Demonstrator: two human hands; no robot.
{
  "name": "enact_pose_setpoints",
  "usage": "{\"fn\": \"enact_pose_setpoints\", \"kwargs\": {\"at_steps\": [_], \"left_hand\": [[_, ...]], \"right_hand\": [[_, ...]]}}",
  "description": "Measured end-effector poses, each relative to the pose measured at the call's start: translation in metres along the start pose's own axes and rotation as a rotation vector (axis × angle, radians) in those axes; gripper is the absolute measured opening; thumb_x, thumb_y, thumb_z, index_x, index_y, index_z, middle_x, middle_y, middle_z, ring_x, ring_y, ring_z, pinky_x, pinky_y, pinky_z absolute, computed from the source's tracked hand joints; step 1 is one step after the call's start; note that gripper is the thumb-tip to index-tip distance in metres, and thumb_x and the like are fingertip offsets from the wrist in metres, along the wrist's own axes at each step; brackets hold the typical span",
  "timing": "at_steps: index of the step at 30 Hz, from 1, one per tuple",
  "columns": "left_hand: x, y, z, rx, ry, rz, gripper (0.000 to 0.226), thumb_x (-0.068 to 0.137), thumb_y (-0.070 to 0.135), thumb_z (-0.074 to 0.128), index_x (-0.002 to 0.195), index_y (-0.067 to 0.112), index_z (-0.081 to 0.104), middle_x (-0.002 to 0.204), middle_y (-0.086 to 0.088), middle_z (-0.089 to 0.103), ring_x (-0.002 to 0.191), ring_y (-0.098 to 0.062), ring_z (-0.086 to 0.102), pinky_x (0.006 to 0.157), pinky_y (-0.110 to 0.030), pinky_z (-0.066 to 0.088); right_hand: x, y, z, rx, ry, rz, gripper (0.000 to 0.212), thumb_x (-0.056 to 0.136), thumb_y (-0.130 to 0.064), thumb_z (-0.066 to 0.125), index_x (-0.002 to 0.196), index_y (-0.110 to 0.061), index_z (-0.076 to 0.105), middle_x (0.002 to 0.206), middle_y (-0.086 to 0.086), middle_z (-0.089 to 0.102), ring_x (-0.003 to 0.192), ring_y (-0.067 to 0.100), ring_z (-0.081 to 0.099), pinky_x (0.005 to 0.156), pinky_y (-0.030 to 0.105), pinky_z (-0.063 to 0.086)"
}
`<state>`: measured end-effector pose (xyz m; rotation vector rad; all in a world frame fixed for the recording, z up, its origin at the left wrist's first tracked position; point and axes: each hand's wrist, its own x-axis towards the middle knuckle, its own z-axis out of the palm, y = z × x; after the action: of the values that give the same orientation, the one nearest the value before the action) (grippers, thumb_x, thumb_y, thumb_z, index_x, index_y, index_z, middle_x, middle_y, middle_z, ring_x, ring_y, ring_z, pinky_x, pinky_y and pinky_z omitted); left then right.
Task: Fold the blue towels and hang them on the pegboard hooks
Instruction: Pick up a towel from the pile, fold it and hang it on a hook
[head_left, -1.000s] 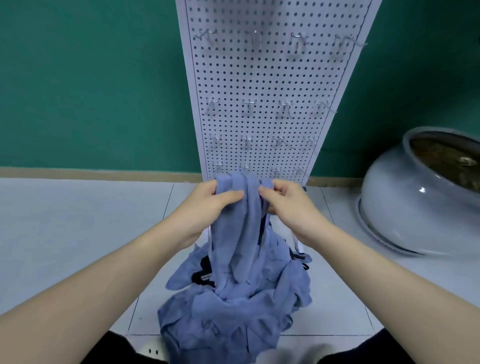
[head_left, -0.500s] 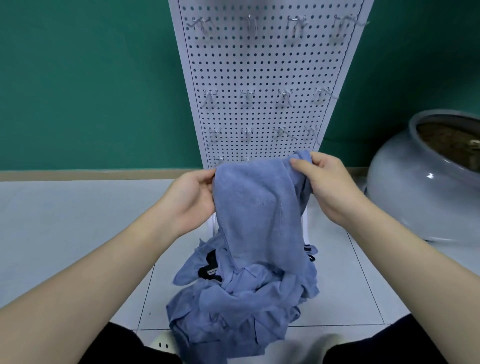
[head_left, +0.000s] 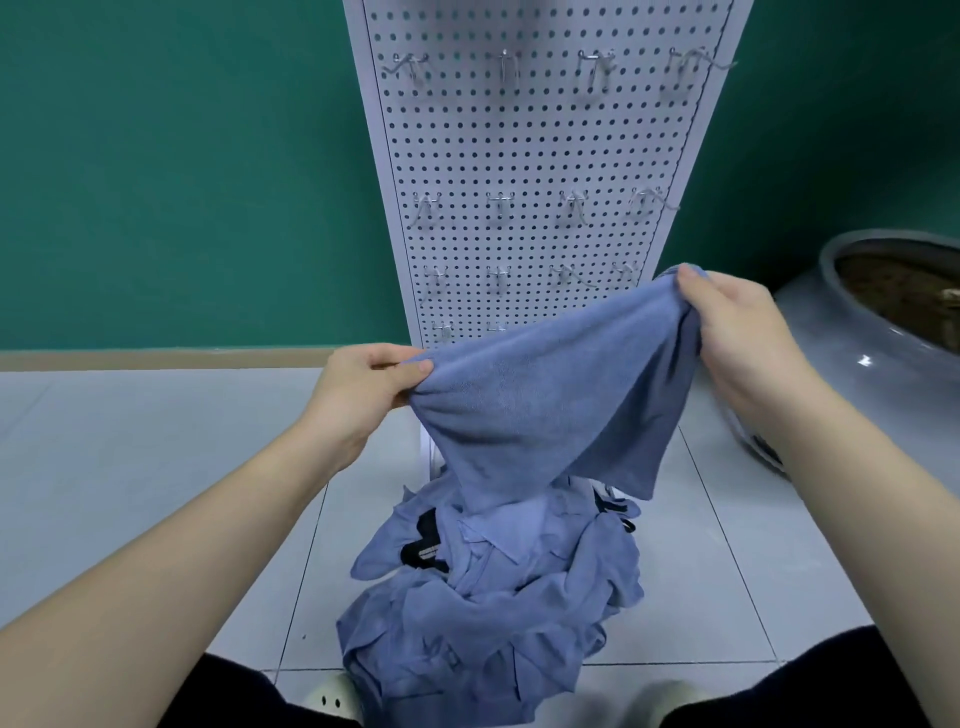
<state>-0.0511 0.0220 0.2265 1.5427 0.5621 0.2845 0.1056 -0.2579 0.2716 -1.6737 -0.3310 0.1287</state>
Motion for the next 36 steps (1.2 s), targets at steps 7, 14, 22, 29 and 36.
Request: {"fn": "enact_pose_setpoints", "kwargs": {"at_steps": [7,14,22,29,36], "left_hand": [[0.002,0.004,-0.003,0.434,0.134,0.145,0.006,0.092,0.015,0.076,0.087,0.016,0.074,0.069,-0.003,0.067,0.064,-0.015,0.059,0.065,-0.028,0.053],[0.004,-0.004,-0.002,0.655,0.15,0.183,0.038,0.096,0.03,0.071,0.067,0.008,0.057,0.06,-0.002,0.069,0.07,-0.03,0.072,0.063,-0.034,0.05],[0.002,-0.002,-0.002,0.243,0.187,0.111,0.041,0.095,0.03,0.073,0.071,-0.003,0.069,0.067,-0.006,0.065,0.058,-0.011,0.061,0.07,-0.033,0.051],[-0.002,0.012,0.0,-0.229,0.095,-0.035,0.018,0.103,0.025,0.062,0.09,0.016,0.072,0.084,0.002,0.071,0.081,-0.016,0.062,0.089,-0.031,0.054],[0.0,0.018,-0.005,-0.319,0.061,0.004,0.022,0.105,0.024,0.058,0.118,0.01,0.069,0.124,-0.01,0.073,0.104,-0.018,0.069,0.103,-0.035,0.052]], "right_hand": [[0.002,-0.002,-0.011,-0.012,0.028,-0.029,0.046,0.104,-0.038,0.051,0.103,0.005,0.065,0.094,0.013,0.067,0.086,0.023,0.061,0.077,0.04,0.046],[0.003,-0.004,-0.016,0.05,-0.001,-0.069,0.069,0.092,-0.055,0.058,0.1,0.013,0.051,0.092,0.014,0.054,0.085,0.025,0.049,0.08,0.042,0.037],[0.008,0.006,-0.027,-0.038,-0.013,-0.05,0.076,0.094,-0.057,0.062,0.099,0.018,0.054,0.086,0.012,0.054,0.079,0.021,0.049,0.073,0.04,0.041],[0.012,0.019,-0.028,-0.024,-0.04,0.095,0.082,0.089,-0.062,0.07,0.105,0.018,0.061,0.09,0.013,0.07,0.082,0.022,0.063,0.078,0.038,0.054],[0.019,0.032,-0.022,0.227,-0.277,0.32,0.022,0.101,-0.001,0.055,0.114,-0.006,0.071,0.111,0.008,0.077,0.099,0.017,0.072,0.085,0.025,0.059]]}}
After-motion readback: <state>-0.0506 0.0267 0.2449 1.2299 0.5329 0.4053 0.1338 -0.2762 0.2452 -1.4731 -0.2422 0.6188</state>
